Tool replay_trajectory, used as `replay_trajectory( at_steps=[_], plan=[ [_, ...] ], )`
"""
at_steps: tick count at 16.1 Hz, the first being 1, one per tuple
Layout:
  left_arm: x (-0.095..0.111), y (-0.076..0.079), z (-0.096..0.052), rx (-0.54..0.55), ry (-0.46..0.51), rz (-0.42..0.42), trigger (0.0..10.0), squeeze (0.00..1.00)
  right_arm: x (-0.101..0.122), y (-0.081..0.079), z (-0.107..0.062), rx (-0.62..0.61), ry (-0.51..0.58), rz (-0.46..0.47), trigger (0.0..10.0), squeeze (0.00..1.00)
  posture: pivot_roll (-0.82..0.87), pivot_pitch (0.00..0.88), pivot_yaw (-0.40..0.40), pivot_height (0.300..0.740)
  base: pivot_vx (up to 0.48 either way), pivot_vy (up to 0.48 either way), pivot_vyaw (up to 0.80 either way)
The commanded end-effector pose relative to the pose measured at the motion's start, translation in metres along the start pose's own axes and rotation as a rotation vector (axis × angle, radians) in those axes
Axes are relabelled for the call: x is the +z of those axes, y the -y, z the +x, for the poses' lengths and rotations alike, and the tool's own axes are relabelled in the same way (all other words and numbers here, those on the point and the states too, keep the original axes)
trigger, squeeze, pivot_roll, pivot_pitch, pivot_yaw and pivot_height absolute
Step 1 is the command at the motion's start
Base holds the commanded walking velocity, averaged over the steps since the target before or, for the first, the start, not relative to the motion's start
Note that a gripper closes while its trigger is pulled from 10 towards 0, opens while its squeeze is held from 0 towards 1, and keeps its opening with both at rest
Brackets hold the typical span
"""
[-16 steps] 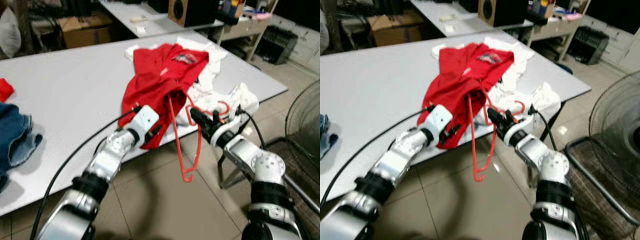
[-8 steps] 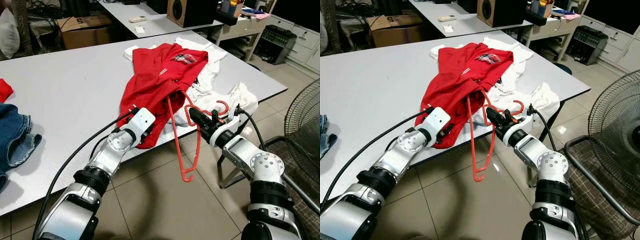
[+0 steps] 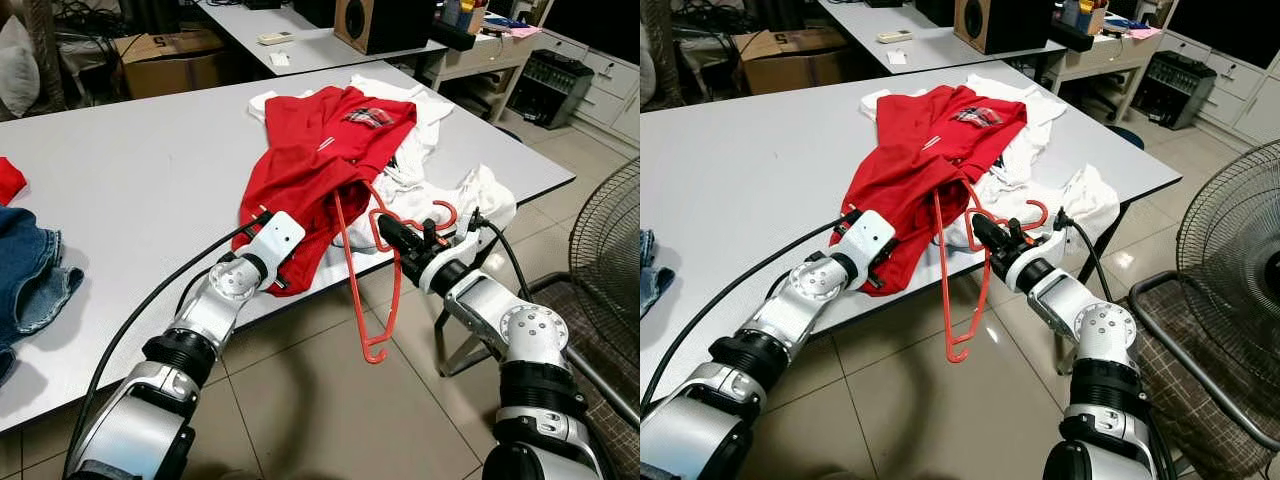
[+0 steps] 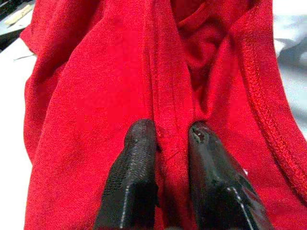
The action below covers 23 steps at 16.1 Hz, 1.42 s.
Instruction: Hang hanger
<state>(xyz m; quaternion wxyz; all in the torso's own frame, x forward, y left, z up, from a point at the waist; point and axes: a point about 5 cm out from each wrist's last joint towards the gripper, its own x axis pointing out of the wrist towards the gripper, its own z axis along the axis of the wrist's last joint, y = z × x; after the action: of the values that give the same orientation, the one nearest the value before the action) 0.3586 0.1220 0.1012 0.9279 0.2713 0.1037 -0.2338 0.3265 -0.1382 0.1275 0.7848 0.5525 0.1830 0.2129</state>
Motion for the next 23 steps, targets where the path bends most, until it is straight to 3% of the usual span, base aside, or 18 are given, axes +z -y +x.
replay_trajectory(
  at_steps=[1,6,7,10,11,12,13,15,16,17,20,21,22,23],
  plan=[
    [0.003,-0.003,0.001,-0.004,0.010,0.005,0.0,0.00,0.005,-0.005,0.002,0.012,0.014,-0.015,10.0,0.00,0.02,0.000,-0.048,0.740,0.000,0.000,0.00],
    [0.008,-0.009,-0.008,-0.066,0.101,-0.035,0.0,0.00,0.007,-0.004,0.001,0.013,0.019,-0.021,10.0,0.00,0.02,0.000,-0.046,0.740,0.000,0.000,0.00],
    [0.008,-0.011,-0.012,-0.088,0.119,-0.025,0.5,0.00,0.007,-0.004,0.001,0.013,0.019,-0.022,10.0,0.00,0.02,0.000,-0.046,0.740,0.000,0.000,0.00],
    [0.006,-0.017,-0.022,-0.141,0.148,0.007,0.0,0.00,0.007,-0.003,0.002,0.007,0.016,-0.029,10.0,0.00,0.02,0.000,-0.051,0.740,0.000,0.000,0.00],
    [0.006,-0.021,-0.025,-0.142,0.160,-0.023,0.0,0.00,0.007,-0.004,0.003,0.008,0.015,-0.031,10.0,0.00,0.03,0.000,-0.056,0.740,0.000,0.000,0.00],
    [0.005,-0.023,-0.027,-0.135,0.161,-0.037,5.5,0.00,0.007,-0.004,0.003,0.009,0.014,-0.031,10.0,0.00,0.03,0.000,-0.056,0.740,0.000,0.000,0.00],
    [0.003,-0.021,-0.027,-0.144,0.146,-0.026,10.0,0.00,0.006,-0.005,0.004,0.010,0.011,-0.032,10.0,0.00,0.03,0.000,-0.060,0.740,0.000,0.000,0.00],
    [0.000,-0.015,-0.026,-0.169,0.129,-0.048,10.0,0.00,0.006,-0.005,0.004,0.012,0.007,-0.036,10.0,0.00,0.03,0.000,-0.060,0.740,0.000,0.000,0.00],
    [0.000,-0.014,-0.026,-0.169,0.130,-0.067,10.0,0.19,0.006,-0.005,0.004,0.012,0.007,-0.037,10.0,0.00,0.03,0.000,-0.060,0.740,0.000,0.000,0.00],
    [0.001,-0.014,-0.026,-0.167,0.128,-0.066,10.0,1.00,0.006,-0.005,0.004,0.011,0.008,-0.037,10.0,0.00,0.02,0.000,-0.057,0.740,0.000,0.000,0.00],
    [-0.005,-0.011,-0.023,-0.168,0.070,-0.018,10.0,1.00,0.006,-0.004,0.003,0.009,0.008,-0.038,10.0,0.00,0.02,0.000,-0.057,0.740,0.000,0.000,0.00],
    [-0.007,-0.008,-0.023,-0.188,0.053,-0.004,10.0,0.62,0.006,-0.004,0.003,0.009,0.008,-0.038,10.0,0.00,0.02,0.000,-0.057,0.740,0.000,0.000,0.00],
    [-0.011,-0.003,-0.022,-0.205,0.028,0.006,10.0,0.00,0.005,-0.004,0.004,0.010,0.008,-0.038,10.0,0.00,0.02,0.000,-0.054,0.740,0.000,0.000,0.00],
    [-0.012,-0.002,-0.021,-0.192,0.023,0.004,10.0,0.00,0.005,-0.005,0.004,0.012,0.007,-0.038,10.0,0.00,0.02,0.000,-0.051,0.740,0.000,0.000,0.00]
  ],
)
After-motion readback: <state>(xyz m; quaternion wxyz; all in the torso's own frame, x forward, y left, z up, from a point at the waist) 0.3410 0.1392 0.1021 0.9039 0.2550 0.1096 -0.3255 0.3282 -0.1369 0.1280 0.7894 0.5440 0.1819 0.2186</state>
